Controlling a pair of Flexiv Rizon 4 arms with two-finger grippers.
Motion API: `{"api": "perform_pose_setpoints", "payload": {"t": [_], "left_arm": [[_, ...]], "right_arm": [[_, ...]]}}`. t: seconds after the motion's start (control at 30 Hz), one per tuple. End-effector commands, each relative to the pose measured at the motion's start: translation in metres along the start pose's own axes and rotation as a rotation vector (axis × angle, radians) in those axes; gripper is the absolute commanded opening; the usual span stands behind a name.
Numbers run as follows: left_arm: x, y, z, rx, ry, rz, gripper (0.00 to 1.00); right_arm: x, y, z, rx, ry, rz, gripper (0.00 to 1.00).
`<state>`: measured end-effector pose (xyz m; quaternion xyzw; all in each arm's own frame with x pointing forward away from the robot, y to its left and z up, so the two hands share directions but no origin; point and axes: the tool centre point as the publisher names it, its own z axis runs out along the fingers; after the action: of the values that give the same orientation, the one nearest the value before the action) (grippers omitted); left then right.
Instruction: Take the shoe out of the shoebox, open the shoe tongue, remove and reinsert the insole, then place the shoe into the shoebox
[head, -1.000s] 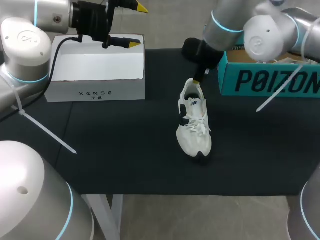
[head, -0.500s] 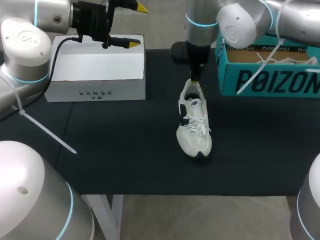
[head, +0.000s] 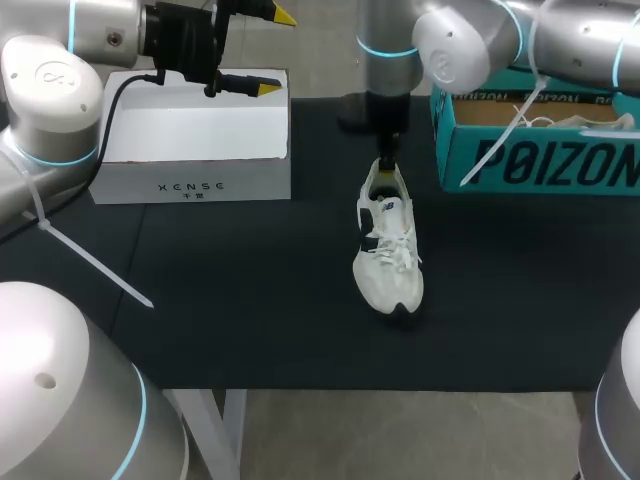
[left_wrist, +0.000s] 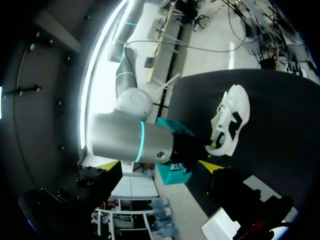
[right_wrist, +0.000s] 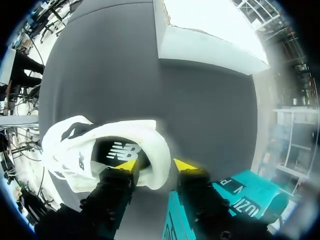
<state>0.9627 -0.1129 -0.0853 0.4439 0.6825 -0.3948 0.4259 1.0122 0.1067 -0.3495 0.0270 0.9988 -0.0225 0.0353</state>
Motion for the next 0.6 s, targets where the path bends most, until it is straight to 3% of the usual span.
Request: {"api": "perform_pose_setpoints", "payload": {"t": [0.03, 0.33, 0.6], "left_arm": [[0.0, 0.0, -0.001, 0.0, 0.004, 0.001, 1.0], [0.0, 0.0, -0.001, 0.0, 0.004, 0.001, 1.0], [0.0, 0.0, -0.001, 0.0, 0.004, 0.001, 1.0]], "right_arm": [[-0.004, 0.004, 0.016, -0.003, 0.02, 0.001, 0.45], [0.002, -0.001, 0.041, 0.024, 0.064, 0.014, 0.47], [0.005, -0.005, 0.027, 0.011, 0.04, 0.036, 0.51]]}}
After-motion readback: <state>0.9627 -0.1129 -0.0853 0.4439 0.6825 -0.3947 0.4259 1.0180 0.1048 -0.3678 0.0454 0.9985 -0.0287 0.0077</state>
